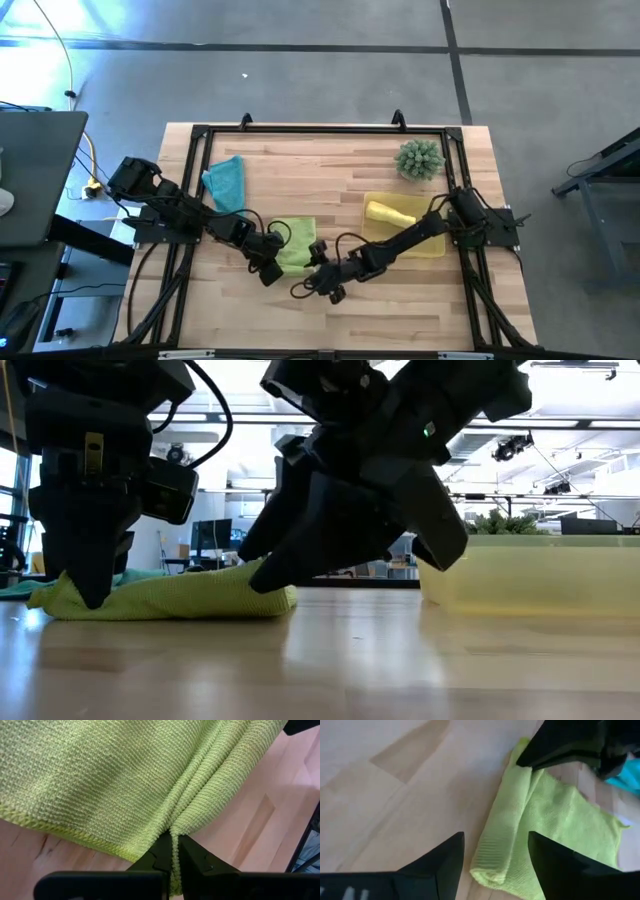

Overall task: Roll microfiber towels into tight, uniform cylinder then place into a basket
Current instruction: Roll the green microfiber towel

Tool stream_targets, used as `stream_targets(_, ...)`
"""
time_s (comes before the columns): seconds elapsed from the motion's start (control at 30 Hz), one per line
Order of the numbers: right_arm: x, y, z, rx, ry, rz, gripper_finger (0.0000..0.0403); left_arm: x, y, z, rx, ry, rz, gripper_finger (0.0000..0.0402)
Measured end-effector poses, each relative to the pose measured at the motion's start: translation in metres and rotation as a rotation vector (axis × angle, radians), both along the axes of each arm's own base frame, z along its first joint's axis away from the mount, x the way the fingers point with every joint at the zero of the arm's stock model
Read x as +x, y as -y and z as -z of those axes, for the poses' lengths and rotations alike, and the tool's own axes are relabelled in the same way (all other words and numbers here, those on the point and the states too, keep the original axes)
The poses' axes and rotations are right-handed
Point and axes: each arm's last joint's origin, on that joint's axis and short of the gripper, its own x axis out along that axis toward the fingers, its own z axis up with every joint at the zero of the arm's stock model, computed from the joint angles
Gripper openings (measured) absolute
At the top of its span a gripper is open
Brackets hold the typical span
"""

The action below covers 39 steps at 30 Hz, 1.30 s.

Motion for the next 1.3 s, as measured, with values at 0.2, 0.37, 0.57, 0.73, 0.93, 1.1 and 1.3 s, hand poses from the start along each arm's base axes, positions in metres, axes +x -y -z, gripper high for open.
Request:
stream_targets(0.2, -0.004, -0.023, -0.010, 0.045, 0.029, -0.056, 0.0189, 0.000, 0.000, 0.000, 0.000, 0.000, 0.000, 0.0008)
stream_targets(0.37, -0.001, -0.015, 0.002, 0.076, -0.023, -0.008, 0.0172, 0.000, 0.000, 0.000, 0.000, 0.000, 0.000, 0.0008)
stream_targets(0.57, 0.006, 0.001, 0.017, 0.063, -0.054, 0.035, 0.0163, 0.000, 0.000, 0.000, 0.001, 0.001, -0.001, 0.0008)
stream_targets(0.73, 0.010, 0.009, 0.020, 0.061, -0.060, 0.049, 0.0163, 0.000, 0.000, 0.000, 0.002, 0.002, -0.002, 0.0008)
stream_targets(0.93, 0.007, 0.005, 0.016, 0.054, -0.057, 0.042, 0.0163, 0.000, 0.000, 0.000, 0.003, 0.002, -0.002, 0.0008)
stream_targets(1.1, 0.005, 0.002, 0.014, 0.021, -0.050, 0.061, 0.0163, 0.000, 0.000, 0.000, 0.002, 0.006, -0.001, 0.0008)
stream_targets(1.3, 0.007, 0.009, 0.014, -0.026, -0.036, 0.121, 0.0163, 0.000, 0.000, 0.000, 0.001, 0.007, -0.002, 0.0008)
